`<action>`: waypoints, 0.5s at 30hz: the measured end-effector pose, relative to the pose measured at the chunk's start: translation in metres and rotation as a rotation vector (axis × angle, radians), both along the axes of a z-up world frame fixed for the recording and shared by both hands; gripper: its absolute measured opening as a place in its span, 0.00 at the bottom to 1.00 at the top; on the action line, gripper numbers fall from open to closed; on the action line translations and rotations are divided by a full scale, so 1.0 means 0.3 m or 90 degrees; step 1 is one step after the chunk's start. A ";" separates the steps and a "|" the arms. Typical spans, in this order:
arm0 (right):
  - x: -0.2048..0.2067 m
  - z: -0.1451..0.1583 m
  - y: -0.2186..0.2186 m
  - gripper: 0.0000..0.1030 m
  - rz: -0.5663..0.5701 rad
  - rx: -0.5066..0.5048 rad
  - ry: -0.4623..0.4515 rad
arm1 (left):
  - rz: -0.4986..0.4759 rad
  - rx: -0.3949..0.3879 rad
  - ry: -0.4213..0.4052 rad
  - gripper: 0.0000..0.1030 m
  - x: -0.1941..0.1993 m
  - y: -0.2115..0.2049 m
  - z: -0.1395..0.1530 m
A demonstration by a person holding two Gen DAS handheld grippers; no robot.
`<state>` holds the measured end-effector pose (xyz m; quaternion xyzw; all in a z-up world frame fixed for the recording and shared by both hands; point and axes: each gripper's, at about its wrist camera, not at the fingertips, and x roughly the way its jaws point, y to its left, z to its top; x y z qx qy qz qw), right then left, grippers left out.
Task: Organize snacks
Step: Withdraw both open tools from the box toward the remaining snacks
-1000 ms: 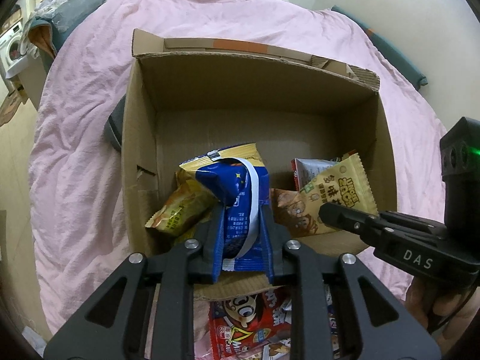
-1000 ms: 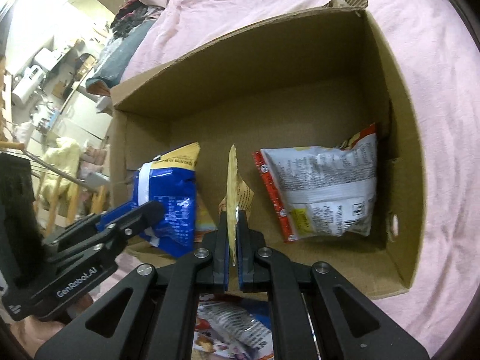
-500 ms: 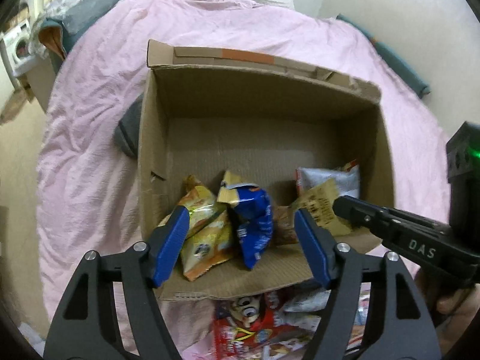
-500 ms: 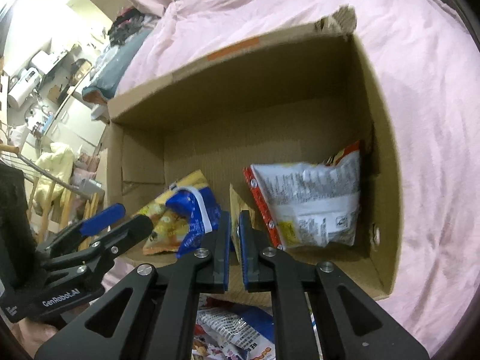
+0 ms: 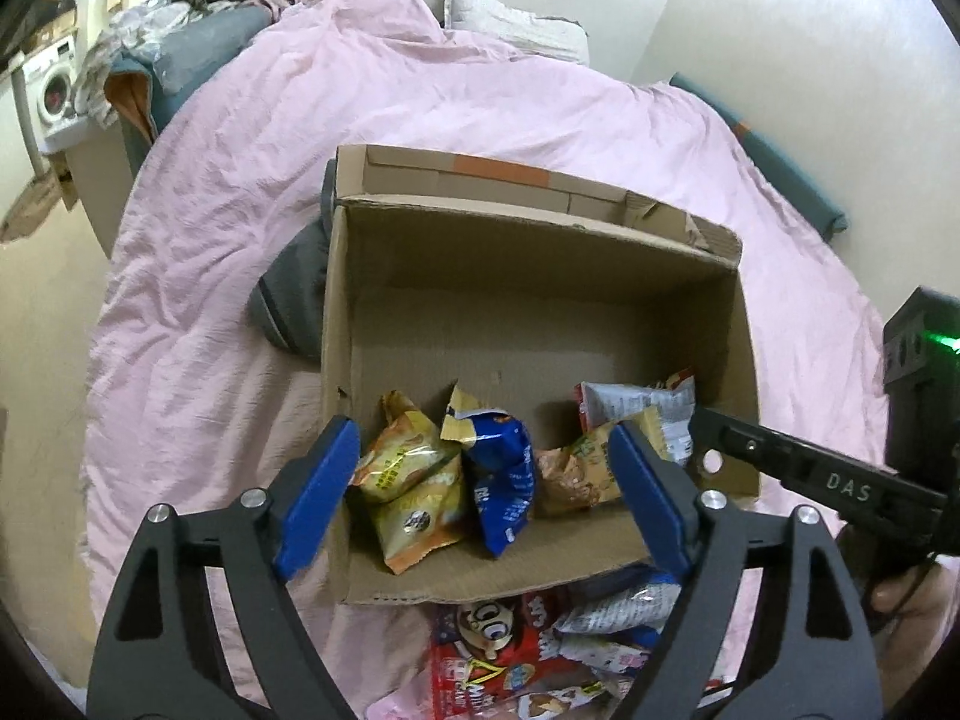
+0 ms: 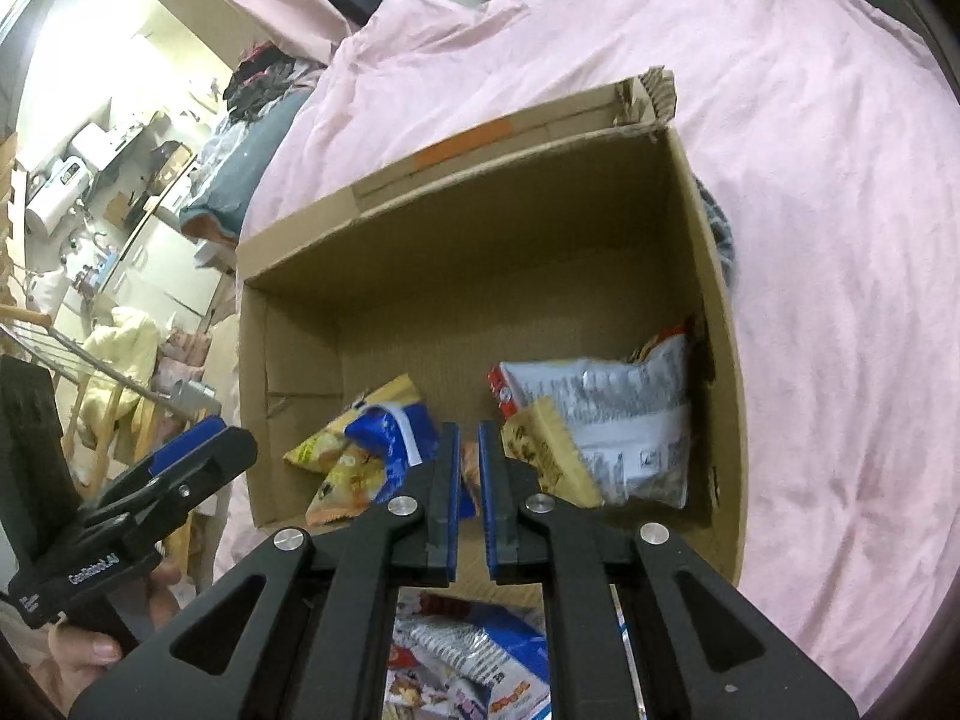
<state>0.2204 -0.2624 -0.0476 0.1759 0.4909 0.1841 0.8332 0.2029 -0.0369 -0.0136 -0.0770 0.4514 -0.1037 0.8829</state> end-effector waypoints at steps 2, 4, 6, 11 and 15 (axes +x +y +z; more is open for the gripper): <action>-0.014 0.004 0.013 0.09 0.007 -0.024 -0.006 | -0.004 0.023 -0.001 0.80 -0.012 -0.012 -0.003; -0.025 0.013 0.020 0.17 0.009 -0.035 -0.011 | -0.005 0.043 -0.004 0.80 -0.027 -0.021 -0.003; -0.035 0.022 0.021 0.49 0.009 -0.035 -0.014 | -0.006 0.054 -0.009 0.81 -0.047 -0.023 0.001; -0.086 0.045 -0.002 0.76 -0.016 -0.028 -0.027 | -0.002 0.084 -0.020 0.81 -0.093 -0.010 0.013; -0.119 0.060 -0.015 0.76 -0.023 -0.030 -0.027 | -0.002 0.085 -0.014 0.81 -0.122 0.007 0.016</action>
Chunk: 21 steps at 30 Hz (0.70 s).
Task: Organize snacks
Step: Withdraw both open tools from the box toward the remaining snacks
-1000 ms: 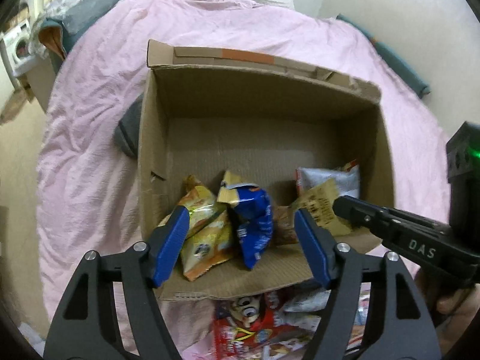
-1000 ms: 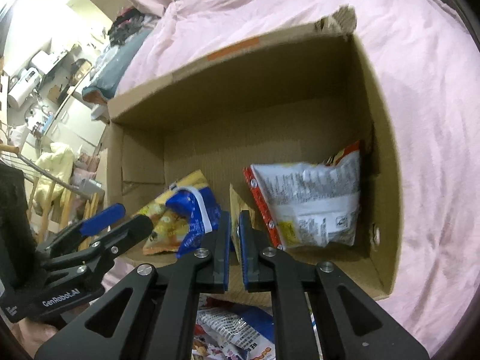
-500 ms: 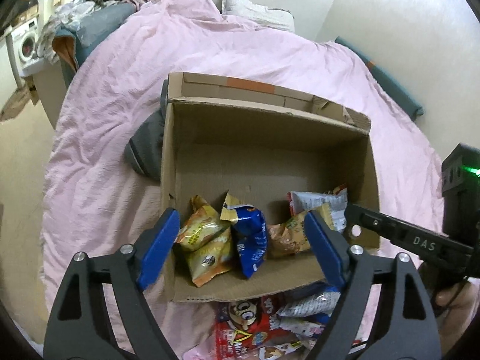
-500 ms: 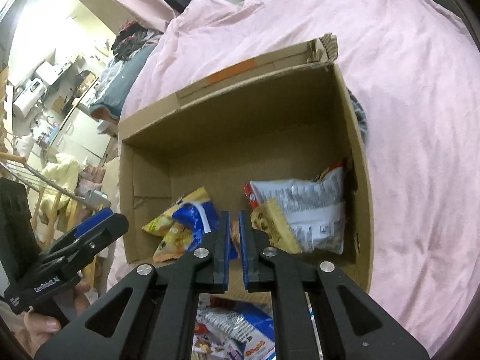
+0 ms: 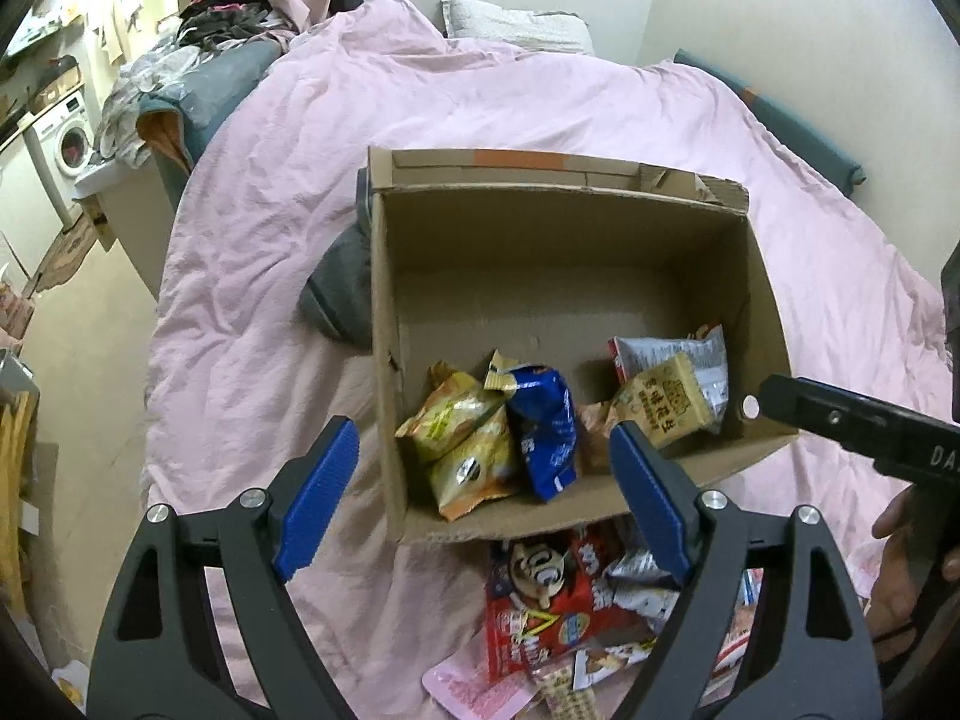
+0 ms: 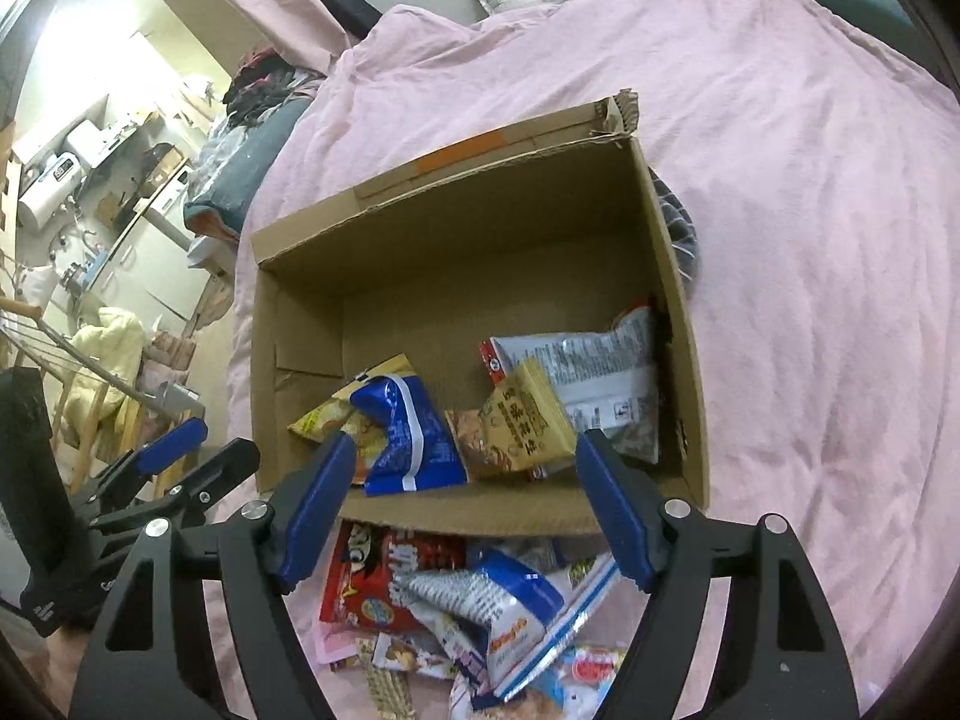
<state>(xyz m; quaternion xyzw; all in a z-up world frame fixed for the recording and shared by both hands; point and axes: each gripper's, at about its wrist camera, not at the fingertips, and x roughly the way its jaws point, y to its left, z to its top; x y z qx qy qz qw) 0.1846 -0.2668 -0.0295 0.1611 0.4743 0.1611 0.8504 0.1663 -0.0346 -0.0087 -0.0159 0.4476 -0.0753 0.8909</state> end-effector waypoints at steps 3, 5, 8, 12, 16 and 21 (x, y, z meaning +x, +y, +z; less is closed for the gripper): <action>-0.028 0.008 0.002 0.76 0.000 -0.015 -0.007 | 0.005 -0.013 0.012 0.81 -0.023 0.017 -0.001; -0.058 0.005 -0.001 0.76 -0.003 -0.022 -0.007 | 0.006 -0.011 0.014 0.81 -0.043 0.020 -0.003; -0.098 -0.003 -0.005 0.77 -0.006 -0.019 0.002 | 0.004 -0.008 0.023 0.81 -0.073 0.021 -0.010; -0.165 0.000 -0.002 0.79 -0.006 -0.021 -0.001 | 0.006 -0.009 0.034 0.81 -0.113 0.026 -0.017; -0.222 -0.002 -0.002 0.79 -0.003 -0.027 0.001 | 0.009 -0.013 0.048 0.81 -0.155 0.038 -0.029; -0.293 -0.012 -0.024 0.79 -0.009 -0.026 0.013 | 0.033 -0.023 0.070 0.81 -0.206 0.081 -0.051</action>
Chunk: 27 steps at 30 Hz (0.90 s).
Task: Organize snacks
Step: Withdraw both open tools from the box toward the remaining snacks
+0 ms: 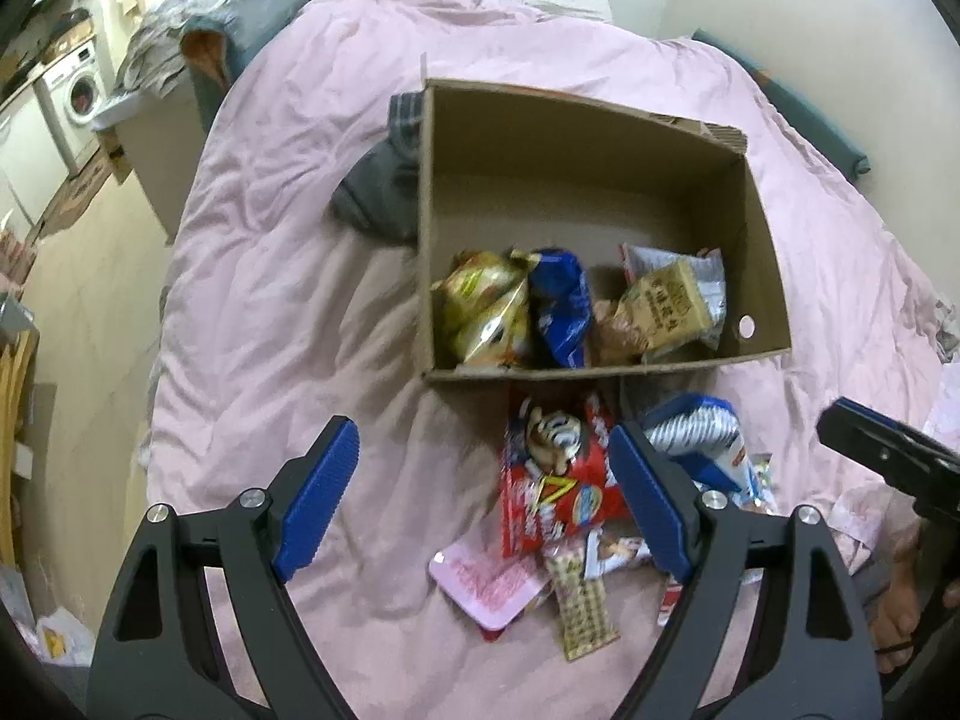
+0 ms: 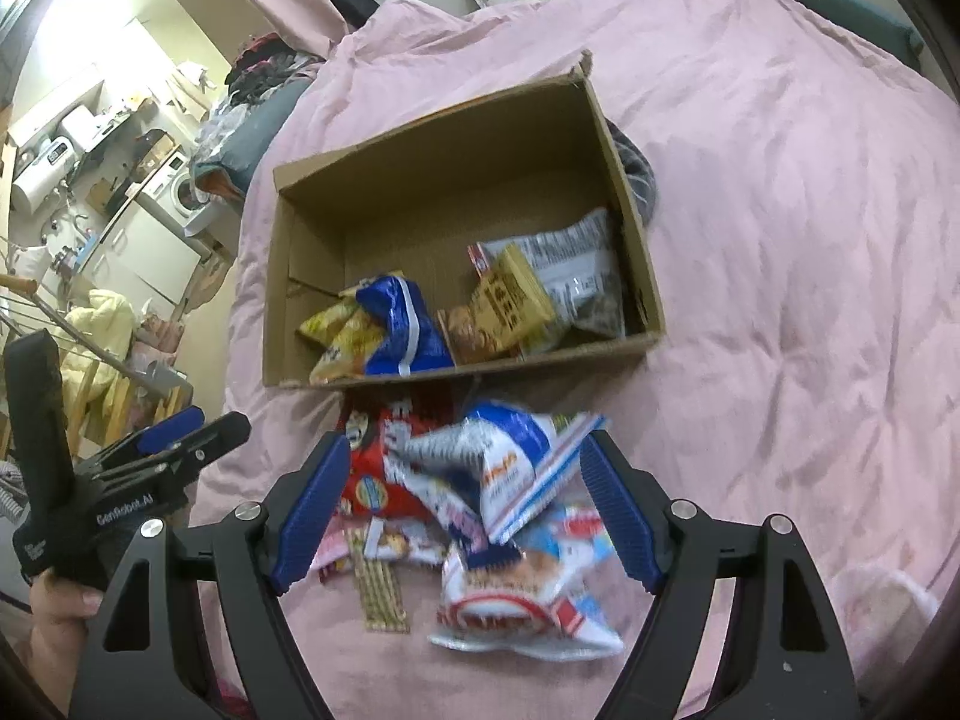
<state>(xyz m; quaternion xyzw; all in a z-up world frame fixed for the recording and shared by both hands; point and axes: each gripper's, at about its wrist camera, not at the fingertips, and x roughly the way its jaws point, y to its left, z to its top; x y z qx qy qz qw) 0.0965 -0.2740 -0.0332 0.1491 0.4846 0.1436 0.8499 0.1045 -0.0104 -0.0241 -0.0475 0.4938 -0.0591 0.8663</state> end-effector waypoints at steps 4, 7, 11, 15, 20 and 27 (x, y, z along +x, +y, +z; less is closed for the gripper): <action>-0.052 -0.014 -0.029 0.79 -0.014 0.008 0.014 | 0.021 -0.012 0.024 0.81 -0.020 0.034 -0.022; -0.082 -0.025 -0.040 0.79 -0.020 0.011 0.021 | 0.034 -0.015 0.052 0.81 -0.038 0.052 -0.056; -0.116 -0.049 -0.045 0.79 -0.016 0.000 0.036 | 0.036 -0.023 0.103 0.81 -0.056 0.059 -0.120; -0.137 -0.067 -0.077 0.79 -0.022 -0.009 0.048 | 0.028 -0.005 0.155 0.80 -0.049 0.056 -0.197; -0.142 -0.082 -0.125 0.79 -0.042 -0.002 0.061 | 0.014 0.023 0.212 0.80 -0.045 0.035 -0.289; -0.136 -0.094 -0.139 0.79 -0.050 0.007 0.073 | -0.047 -0.036 0.199 0.79 -0.101 -0.049 -0.247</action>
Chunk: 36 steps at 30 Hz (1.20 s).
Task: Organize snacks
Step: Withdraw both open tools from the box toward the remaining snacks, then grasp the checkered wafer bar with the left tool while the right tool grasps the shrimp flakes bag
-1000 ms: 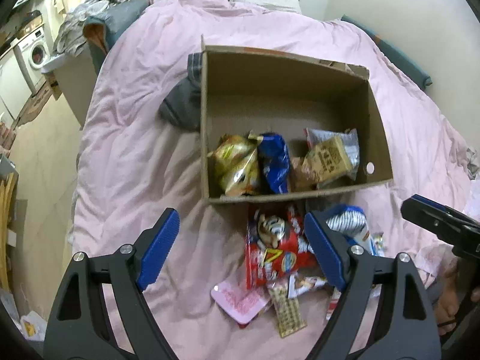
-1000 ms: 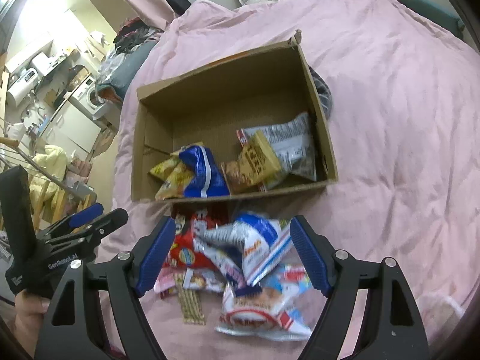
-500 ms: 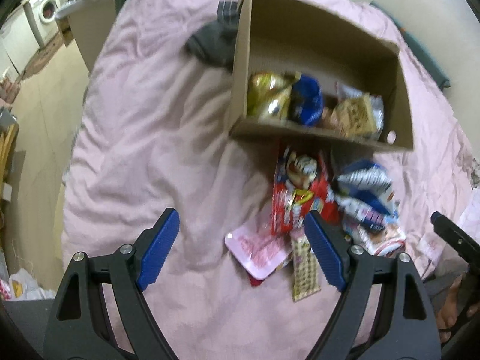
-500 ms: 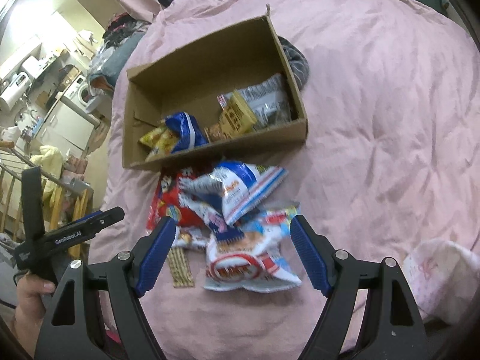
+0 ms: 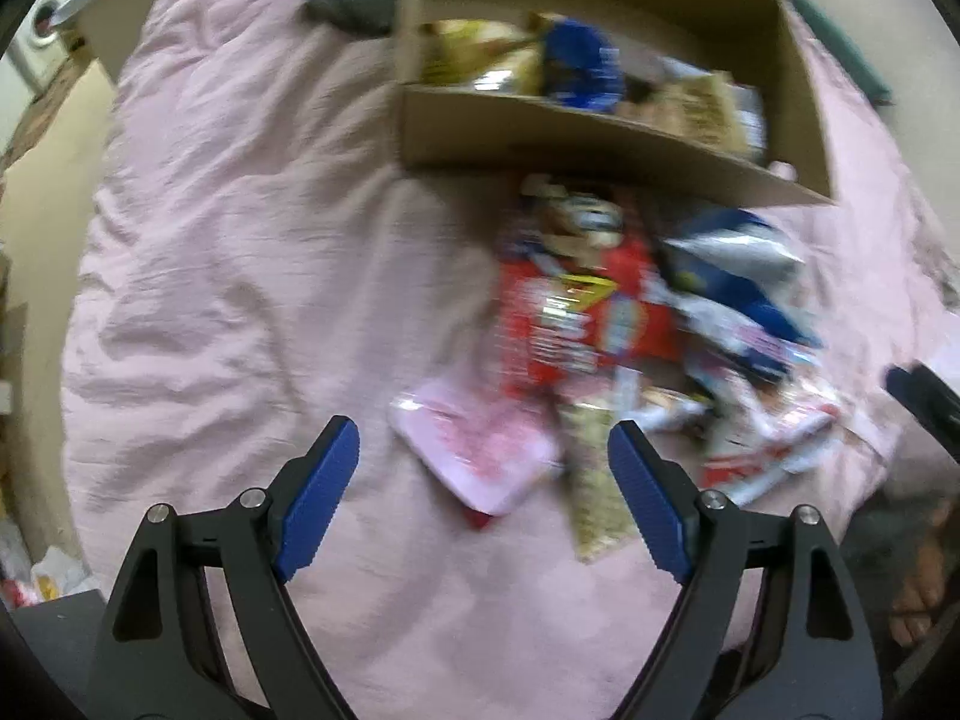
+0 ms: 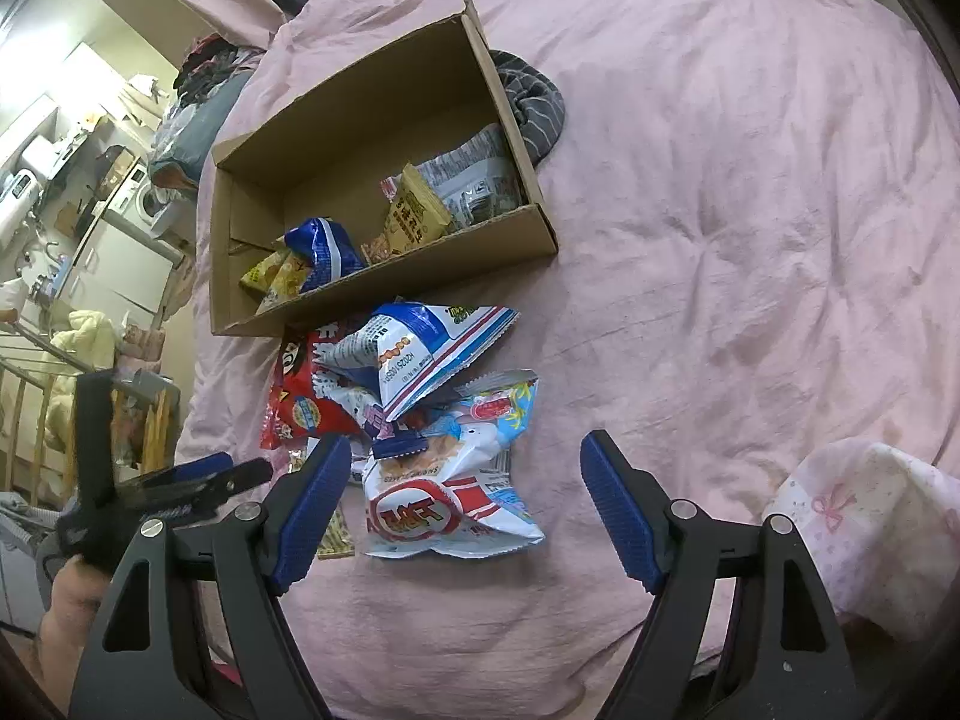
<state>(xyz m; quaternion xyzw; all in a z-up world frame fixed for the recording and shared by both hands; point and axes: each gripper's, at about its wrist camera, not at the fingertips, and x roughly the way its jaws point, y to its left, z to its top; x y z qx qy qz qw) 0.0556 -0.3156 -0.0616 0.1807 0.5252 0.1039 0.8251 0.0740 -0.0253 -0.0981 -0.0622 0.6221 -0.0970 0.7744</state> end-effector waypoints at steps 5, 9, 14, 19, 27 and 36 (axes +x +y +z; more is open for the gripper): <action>0.004 -0.006 0.003 0.79 0.002 0.001 0.005 | 0.008 -0.029 0.029 0.60 -0.077 -0.091 -0.003; 0.005 -0.004 0.001 0.79 0.001 0.003 0.006 | 0.024 -0.014 0.038 0.48 -0.102 -0.156 -0.040; 0.006 -0.007 -0.012 0.79 -0.005 0.011 0.008 | 0.049 0.004 0.062 0.40 -0.084 -0.193 -0.104; 0.010 -0.009 -0.017 0.79 -0.008 0.020 0.013 | 0.043 0.040 0.049 0.23 -0.089 -0.224 -0.127; 0.021 -0.006 0.001 0.79 -0.001 0.026 0.012 | 0.017 0.053 0.038 0.22 -0.107 -0.220 -0.078; 0.032 -0.037 0.023 0.79 0.006 0.008 0.041 | 0.013 0.054 -0.024 0.22 -0.091 -0.117 0.079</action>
